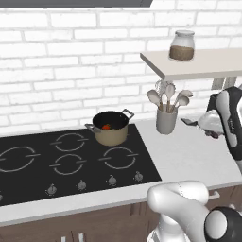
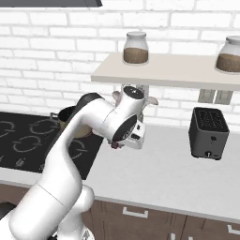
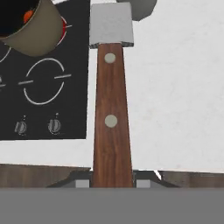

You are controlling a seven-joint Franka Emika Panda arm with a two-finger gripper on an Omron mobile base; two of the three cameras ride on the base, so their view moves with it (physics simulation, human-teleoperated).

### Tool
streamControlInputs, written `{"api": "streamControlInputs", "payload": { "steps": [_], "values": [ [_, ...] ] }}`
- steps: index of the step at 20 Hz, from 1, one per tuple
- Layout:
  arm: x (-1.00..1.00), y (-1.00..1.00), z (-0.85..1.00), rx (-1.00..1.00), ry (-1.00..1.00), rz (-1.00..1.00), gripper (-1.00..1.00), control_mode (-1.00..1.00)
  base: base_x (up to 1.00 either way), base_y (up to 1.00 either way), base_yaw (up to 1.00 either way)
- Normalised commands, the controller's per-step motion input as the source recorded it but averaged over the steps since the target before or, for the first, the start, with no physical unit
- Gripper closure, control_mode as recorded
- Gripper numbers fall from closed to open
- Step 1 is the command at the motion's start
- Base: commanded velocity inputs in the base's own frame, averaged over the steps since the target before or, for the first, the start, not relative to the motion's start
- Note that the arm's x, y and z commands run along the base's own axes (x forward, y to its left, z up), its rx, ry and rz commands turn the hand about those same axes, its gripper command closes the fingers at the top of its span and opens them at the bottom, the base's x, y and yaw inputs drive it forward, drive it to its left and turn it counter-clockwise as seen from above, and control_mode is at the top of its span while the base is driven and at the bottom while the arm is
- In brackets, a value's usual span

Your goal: Put the potato and tomato in the pot. Retrieve the spatula and lightly stir the vegetables in the pot.

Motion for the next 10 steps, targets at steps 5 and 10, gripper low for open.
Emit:
{"api": "streamControlInputs", "payload": {
  "steps": [5, 10],
  "values": [
    [-0.46, 1.00, 0.60, 0.21, 0.16, -0.06, 1.00, -1.00, 0.00, 0.00, 0.00],
    [-0.36, 1.00, 0.50, 0.21, 0.13, -0.09, 1.00, -1.00, 0.00, 0.00, 0.00]
  ]
}}
